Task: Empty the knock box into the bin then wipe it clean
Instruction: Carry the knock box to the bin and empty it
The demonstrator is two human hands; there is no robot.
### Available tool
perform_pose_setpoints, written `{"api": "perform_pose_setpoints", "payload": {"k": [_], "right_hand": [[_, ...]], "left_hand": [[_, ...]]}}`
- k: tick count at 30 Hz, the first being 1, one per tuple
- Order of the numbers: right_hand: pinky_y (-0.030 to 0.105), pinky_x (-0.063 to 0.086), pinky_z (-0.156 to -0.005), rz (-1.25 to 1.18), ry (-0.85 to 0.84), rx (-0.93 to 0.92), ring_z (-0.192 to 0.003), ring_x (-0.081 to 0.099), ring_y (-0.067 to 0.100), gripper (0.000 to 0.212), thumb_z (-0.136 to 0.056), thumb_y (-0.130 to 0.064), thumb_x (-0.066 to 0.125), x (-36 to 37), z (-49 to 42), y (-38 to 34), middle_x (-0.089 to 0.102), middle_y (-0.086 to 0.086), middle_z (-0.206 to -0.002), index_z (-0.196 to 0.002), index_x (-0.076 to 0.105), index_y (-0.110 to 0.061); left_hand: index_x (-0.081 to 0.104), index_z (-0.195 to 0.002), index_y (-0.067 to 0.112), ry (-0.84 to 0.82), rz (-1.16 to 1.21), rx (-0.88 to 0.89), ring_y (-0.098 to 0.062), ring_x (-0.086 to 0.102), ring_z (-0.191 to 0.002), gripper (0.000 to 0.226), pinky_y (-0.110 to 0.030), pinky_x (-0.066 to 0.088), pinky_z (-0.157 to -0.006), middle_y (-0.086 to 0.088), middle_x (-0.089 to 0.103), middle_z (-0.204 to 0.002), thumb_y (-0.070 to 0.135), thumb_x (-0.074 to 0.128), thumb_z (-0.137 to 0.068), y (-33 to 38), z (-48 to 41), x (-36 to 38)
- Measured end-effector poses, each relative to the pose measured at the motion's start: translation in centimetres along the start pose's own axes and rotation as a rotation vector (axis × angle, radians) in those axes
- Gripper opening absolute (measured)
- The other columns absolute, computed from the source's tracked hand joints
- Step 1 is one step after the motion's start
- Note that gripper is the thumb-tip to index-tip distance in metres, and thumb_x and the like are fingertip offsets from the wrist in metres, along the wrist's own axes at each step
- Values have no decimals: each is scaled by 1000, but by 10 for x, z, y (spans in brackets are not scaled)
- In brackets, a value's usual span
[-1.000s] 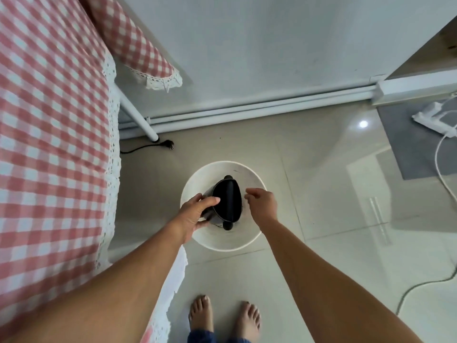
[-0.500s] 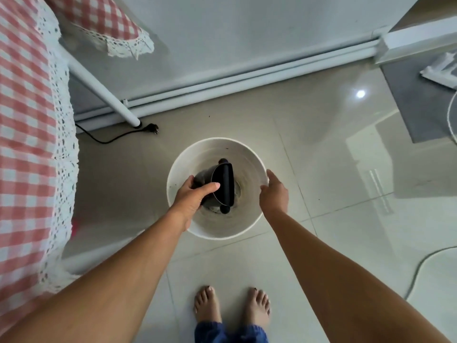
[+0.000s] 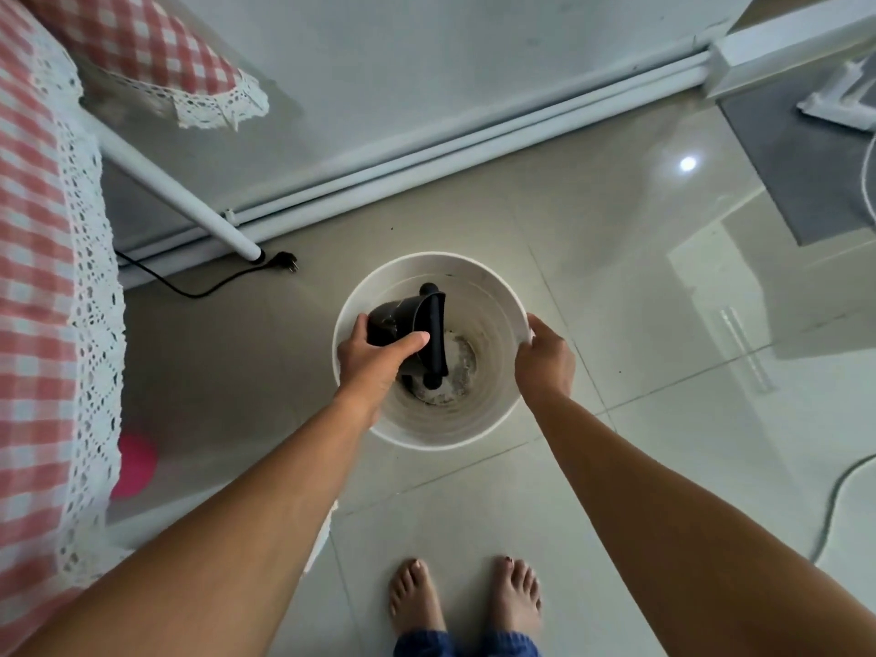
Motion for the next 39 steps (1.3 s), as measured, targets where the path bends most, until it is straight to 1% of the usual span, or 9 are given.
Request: {"api": "perform_pose_setpoints", "payload": {"k": [2,4,9,12,14,19,23,29,39], "right_hand": [[20,38,-51,-4,-3,-4,-59,56,12,65,-81,-3,34,-2,-3,-1,65,-3,-78,-128,62,-38],[22,41,-56,-7,-15,-6,-63,56,15,64,-83,-4,35,-2,-4,1,62,-4,-78,-131,60,-38],[33,56,-76,-57,-32,9,-80,64,18,56,-93,-10,40,-2,-1,4,66,-1,-95,-140,52,-39],[44,56,-92,-56,-43,15,-97,66,24,55,-95,-10,41,-2,0,2,65,-2,-104,-142,49,-38],[45,56,-93,-44,-48,6,-104,66,26,55,-96,-10,40,-3,1,1,69,1,-119,-142,49,-39],[44,56,-92,-7,-52,-23,-105,66,25,54,-98,-9,39,-3,-1,2,66,0,-129,-143,48,-39],[44,57,-91,-1,-50,-34,-103,66,24,54,-98,-8,40,-2,-1,3,66,1,-129,-143,48,-39],[43,58,-90,-16,-39,-30,-105,67,20,54,-99,-9,43,-1,-2,5,62,-4,-137,-144,47,-39],[45,56,-93,-45,-31,-40,-111,65,22,53,-100,-10,44,3,-4,7,59,-4,-140,-144,46,-40]], "left_hand": [[48,-144,25,23,-37,18,-24,57,-126,110,-42,46,-109,-6,53,-141,51,87,-46,3,-4,3],[44,-148,27,37,-72,34,-23,54,-129,113,-42,44,-111,-5,50,-144,51,87,-46,4,-8,6],[38,-151,31,115,-236,92,-23,48,-132,114,-38,42,-111,-5,38,-146,55,84,-50,4,-9,12],[32,-154,33,182,-384,132,-25,42,-136,111,-33,39,-104,-7,34,-146,54,84,-58,2,-6,18],[30,-154,34,216,-467,175,-25,37,-138,109,-32,37,-101,-6,33,-147,53,84,-61,2,-3,22],[30,-152,35,295,-627,310,-26,32,-136,105,-32,39,-89,-4,33,-144,48,84,-63,4,7,30],[32,-150,35,324,-712,396,-28,33,-134,106,-40,48,-86,-6,34,-143,47,86,-61,5,11,31],[34,-150,32,353,-789,473,-32,34,-134,109,-47,52,-87,-11,36,-145,43,90,-58,7,11,27],[38,-148,30,384,-942,666,-35,40,-128,112,-48,55,-79,-15,43,-139,42,94,-52,4,16,28]]}}
Point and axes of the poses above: each hand's wrist, its own z-axis away from the middle knuckle, its own x-axis out of the palm, y = z × x, the point moved 1 cm from there along -z, towards the middle knuckle
